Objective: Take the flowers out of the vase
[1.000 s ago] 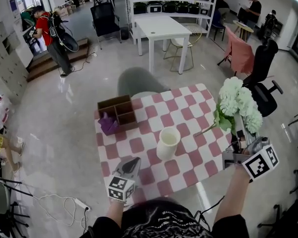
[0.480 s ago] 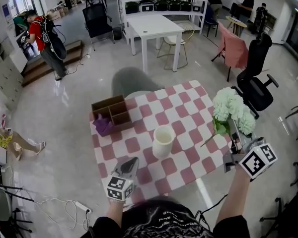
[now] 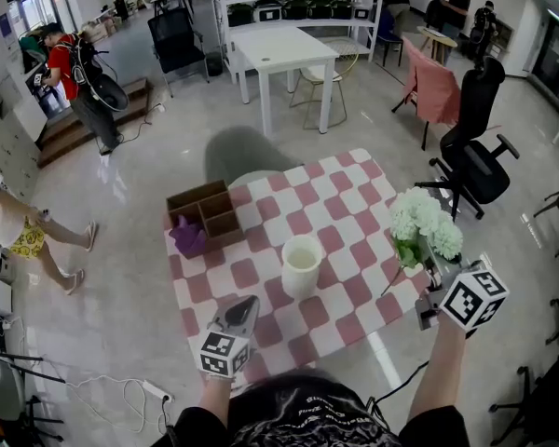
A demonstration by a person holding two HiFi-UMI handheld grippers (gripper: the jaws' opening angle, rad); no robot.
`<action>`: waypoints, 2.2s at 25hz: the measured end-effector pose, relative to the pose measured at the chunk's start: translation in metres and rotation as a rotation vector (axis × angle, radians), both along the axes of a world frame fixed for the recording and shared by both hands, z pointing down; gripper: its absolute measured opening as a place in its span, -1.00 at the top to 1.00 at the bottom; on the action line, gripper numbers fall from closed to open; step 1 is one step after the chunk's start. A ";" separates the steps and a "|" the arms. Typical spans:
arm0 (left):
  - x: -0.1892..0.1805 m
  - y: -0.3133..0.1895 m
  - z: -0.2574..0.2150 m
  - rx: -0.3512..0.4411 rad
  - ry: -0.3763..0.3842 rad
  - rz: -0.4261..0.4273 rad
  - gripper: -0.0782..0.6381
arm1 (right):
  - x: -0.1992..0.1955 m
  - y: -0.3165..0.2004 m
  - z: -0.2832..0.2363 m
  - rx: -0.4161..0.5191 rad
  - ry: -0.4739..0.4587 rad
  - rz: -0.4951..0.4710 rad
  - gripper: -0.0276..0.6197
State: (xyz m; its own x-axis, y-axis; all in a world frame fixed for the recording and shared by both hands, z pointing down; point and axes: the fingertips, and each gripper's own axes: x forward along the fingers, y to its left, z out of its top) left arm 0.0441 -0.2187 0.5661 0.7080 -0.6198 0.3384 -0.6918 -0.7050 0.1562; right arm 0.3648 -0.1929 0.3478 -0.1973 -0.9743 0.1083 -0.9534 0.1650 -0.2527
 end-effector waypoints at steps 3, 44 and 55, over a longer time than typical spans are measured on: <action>0.000 0.000 -0.001 0.000 -0.001 -0.003 0.75 | 0.003 -0.002 0.022 -0.060 -0.002 0.004 0.77; -0.028 -0.011 0.018 -0.042 -0.036 -0.164 0.75 | -0.003 -0.068 0.210 -0.510 0.079 -0.075 0.74; -0.036 -0.007 0.022 -0.049 -0.067 -0.207 0.75 | -0.004 -0.088 0.252 -0.547 0.113 -0.066 0.69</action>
